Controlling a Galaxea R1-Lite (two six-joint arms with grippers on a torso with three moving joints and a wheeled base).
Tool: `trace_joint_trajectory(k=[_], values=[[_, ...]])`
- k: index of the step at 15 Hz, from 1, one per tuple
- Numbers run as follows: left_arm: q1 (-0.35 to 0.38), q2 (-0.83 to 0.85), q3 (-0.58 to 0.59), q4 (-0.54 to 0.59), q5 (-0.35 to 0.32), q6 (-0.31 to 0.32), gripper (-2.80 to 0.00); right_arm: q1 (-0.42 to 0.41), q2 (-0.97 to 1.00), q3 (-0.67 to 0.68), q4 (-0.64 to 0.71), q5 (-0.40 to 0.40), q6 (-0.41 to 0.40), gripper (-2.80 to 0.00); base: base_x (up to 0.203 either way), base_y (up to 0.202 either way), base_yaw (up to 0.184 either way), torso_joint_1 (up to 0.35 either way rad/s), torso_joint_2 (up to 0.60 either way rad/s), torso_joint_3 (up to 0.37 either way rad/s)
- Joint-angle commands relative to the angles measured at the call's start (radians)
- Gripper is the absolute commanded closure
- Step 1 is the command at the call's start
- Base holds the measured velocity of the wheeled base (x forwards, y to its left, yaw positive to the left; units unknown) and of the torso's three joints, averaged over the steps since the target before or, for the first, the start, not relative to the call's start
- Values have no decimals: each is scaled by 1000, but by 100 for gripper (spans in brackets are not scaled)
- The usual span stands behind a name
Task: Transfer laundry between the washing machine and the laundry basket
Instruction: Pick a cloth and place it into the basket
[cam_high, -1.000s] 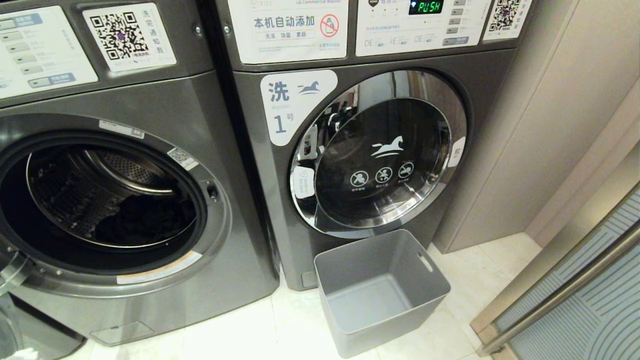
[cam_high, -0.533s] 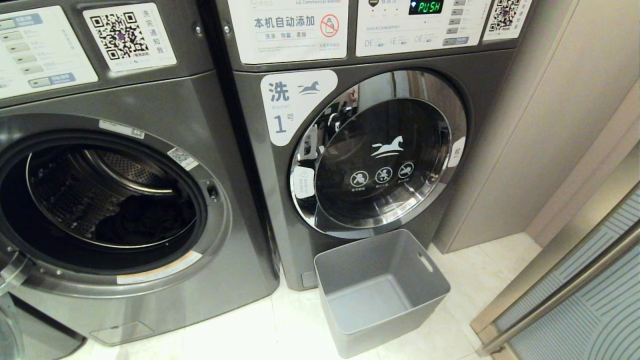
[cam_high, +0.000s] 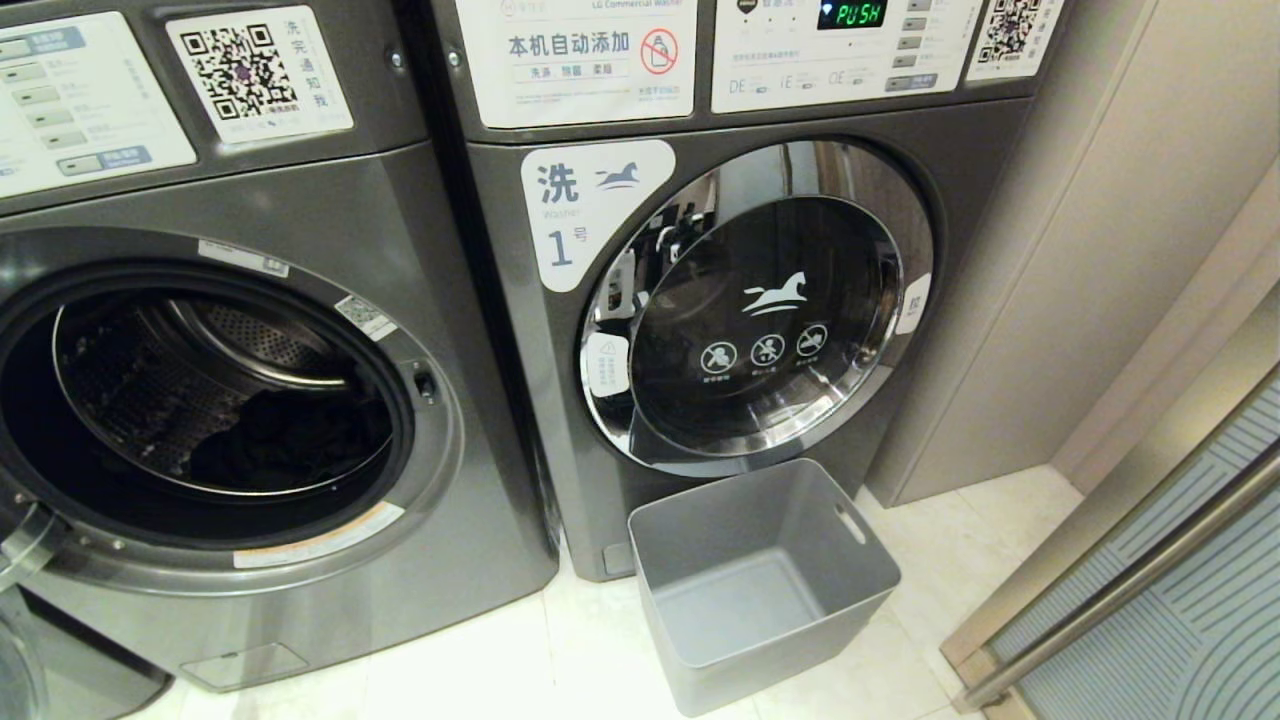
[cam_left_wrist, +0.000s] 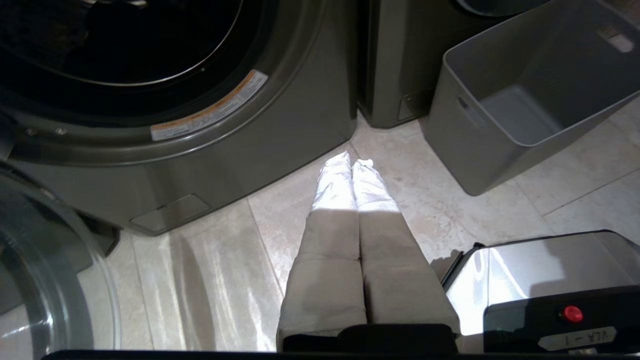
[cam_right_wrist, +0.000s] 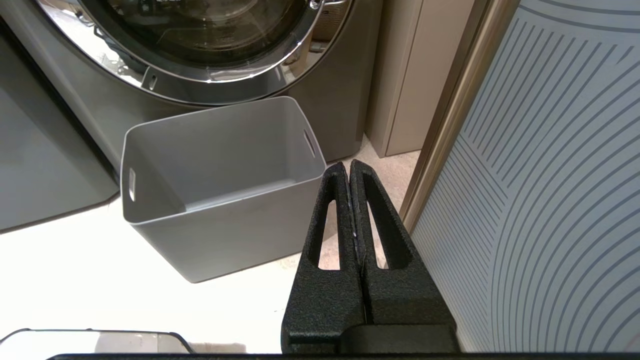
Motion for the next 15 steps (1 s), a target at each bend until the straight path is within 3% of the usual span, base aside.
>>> trace_joint_trajectory(k=[1, 6, 10, 11, 12, 15], values=[[2, 2, 13, 2, 25, 0, 0, 0, 0, 0, 0, 1, -1, 0, 0, 0, 0, 0, 0, 0], [1, -90, 108, 2, 168, -13, 0, 0, 0, 0, 1, -1, 0, 0, 0, 0, 0, 0, 0, 0], [36, -44, 142, -20, 166, -67, 0, 0, 0, 0, 0, -1, 0, 0, 0, 0, 0, 0, 0, 0], [74, -38, 161, -58, 122, -76, 0, 0, 0, 0, 0, -1, 0, 0, 0, 0, 0, 0, 0, 0], [113, -53, 200, -107, 32, -77, 0, 0, 0, 0, 1, -1, 0, 0, 0, 0, 0, 0, 0, 0], [166, -214, 318, -220, -97, -64, 0, 0, 0, 0, 0, 0, 0, 0, 0, 0, 0, 0, 0, 0]])
